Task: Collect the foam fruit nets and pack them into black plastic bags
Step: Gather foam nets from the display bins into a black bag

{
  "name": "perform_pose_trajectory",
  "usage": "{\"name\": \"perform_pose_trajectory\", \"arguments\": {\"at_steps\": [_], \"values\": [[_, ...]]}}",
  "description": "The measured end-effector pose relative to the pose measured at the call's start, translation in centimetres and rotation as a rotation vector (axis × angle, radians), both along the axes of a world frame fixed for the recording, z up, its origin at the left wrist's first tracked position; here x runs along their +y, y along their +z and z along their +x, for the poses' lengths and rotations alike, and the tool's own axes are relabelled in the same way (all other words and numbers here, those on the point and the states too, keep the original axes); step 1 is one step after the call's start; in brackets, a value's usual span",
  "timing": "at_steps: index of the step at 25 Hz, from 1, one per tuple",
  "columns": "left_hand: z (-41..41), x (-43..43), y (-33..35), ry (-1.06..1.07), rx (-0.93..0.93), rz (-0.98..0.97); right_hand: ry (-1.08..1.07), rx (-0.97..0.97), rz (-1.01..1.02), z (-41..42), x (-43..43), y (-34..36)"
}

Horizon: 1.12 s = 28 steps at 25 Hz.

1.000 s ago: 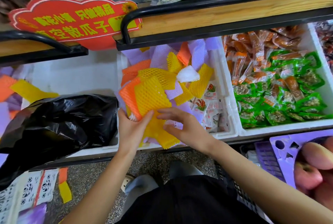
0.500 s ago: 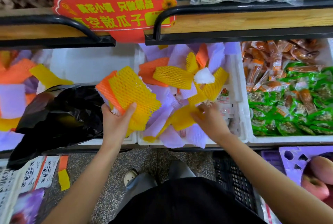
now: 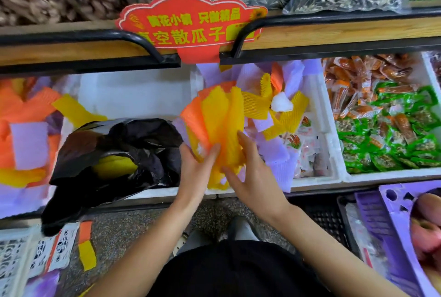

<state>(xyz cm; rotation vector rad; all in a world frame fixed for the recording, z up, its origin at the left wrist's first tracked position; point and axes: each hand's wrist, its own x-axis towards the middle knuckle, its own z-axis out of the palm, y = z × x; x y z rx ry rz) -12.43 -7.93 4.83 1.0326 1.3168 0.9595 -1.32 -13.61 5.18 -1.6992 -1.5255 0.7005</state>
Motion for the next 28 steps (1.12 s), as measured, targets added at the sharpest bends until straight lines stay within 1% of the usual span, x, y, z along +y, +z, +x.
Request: {"name": "perform_pose_trajectory", "arguments": {"at_steps": [2,4,7,9,12,13,17,19,21,22,23,24,25,26,27,28], "values": [[-1.5,-0.7,1.3,-0.053,-0.100,0.032,-0.001,0.014,-0.064,-1.3,0.1,0.7],[-3.7,-1.1,1.9,-0.115,-0.128,0.095,-0.044,0.013,-0.050,-2.7,0.3,1.4],[-6.8,-1.3,2.5,-0.176,-0.027,0.166,-0.145,0.023,-0.005,-5.2,1.0,2.6],[-8.9,-1.6,3.0,-0.196,-0.004,0.185,-0.149,0.037,0.004,-7.1,1.3,2.8],[-11.7,-2.6,3.6,-0.334,0.055,0.353,-0.200,0.108,-0.038,-9.3,1.4,3.0],[-12.5,-2.7,3.4,-0.380,0.060,0.375,-0.233,0.126,-0.042,-9.9,1.5,3.0],[-15.7,-1.8,4.5,-0.494,0.007,0.349,-0.304,0.188,-0.002,-11.8,2.0,4.0],[-17.7,-1.1,5.3,-0.554,0.018,0.363,-0.312,0.202,0.042,-12.4,2.1,4.3],[-20.7,-0.9,5.3,-0.510,0.144,0.488,-0.309,0.206,0.074,-12.9,1.8,4.7],[-22.6,-0.8,4.5,-0.446,0.278,0.576,-0.293,0.205,0.076,-13.2,1.5,5.0],[-24.7,-0.5,3.3,-0.402,0.456,0.650,-0.259,0.204,0.075,-13.5,1.2,5.1],[-26.9,-0.3,2.0,-0.403,0.659,0.680,-0.212,0.200,0.071,-14.1,0.9,5.2],[-28.7,0.0,0.0,-0.451,0.863,0.664,-0.158,0.194,0.065,-14.7,0.6,5.2],[-30.2,0.0,-1.8,-0.529,1.032,0.595,-0.105,0.173,0.052,-15.3,0.4,5.0],[-31.2,0.2,-3.2,-0.587,1.119,0.517,-0.053,0.133,0.028,-15.9,0.3,4.7],[-31.8,0.4,-3.9,-0.591,1.126,0.461,-0.002,0.083,0.001,-16.5,0.3,4.4]]}}
